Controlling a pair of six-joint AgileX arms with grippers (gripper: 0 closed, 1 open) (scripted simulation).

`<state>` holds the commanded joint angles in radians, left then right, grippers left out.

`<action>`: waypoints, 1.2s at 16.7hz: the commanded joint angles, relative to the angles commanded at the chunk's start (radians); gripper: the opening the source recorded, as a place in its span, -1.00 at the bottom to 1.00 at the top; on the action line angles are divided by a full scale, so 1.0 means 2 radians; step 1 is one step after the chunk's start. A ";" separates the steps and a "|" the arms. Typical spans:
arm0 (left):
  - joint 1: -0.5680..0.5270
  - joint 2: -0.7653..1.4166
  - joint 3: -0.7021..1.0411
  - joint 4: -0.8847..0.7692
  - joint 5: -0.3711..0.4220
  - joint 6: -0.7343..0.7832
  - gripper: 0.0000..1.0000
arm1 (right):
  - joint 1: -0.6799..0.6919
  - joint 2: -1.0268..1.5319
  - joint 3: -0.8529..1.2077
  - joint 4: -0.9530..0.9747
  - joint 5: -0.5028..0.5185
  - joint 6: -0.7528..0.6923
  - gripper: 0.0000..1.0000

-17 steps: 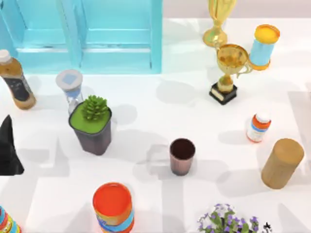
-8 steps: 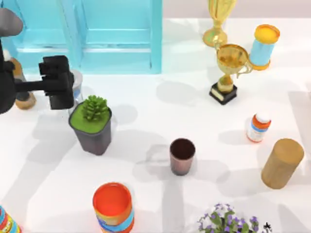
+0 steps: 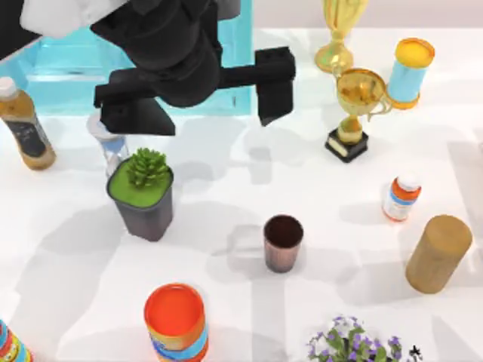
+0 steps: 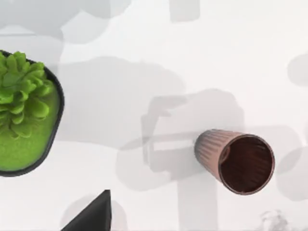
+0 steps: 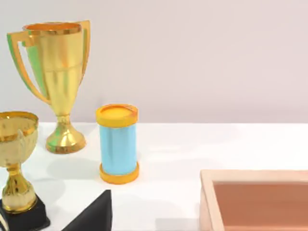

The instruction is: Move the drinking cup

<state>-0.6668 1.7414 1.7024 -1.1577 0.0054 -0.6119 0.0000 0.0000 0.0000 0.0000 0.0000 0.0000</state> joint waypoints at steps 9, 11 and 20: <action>-0.098 0.274 0.280 -0.183 0.000 -0.109 1.00 | 0.000 0.000 0.000 0.000 0.000 0.000 1.00; -0.104 0.290 0.298 -0.195 0.000 -0.116 1.00 | 0.000 0.000 0.000 0.000 0.000 0.000 1.00; -0.101 0.288 0.260 -0.157 0.000 -0.113 1.00 | 0.000 0.000 0.000 0.000 0.000 0.000 1.00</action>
<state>-0.8691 2.3180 2.2228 -1.4718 0.0057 -0.8379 0.0000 0.0000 0.0000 0.0000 0.0000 0.0000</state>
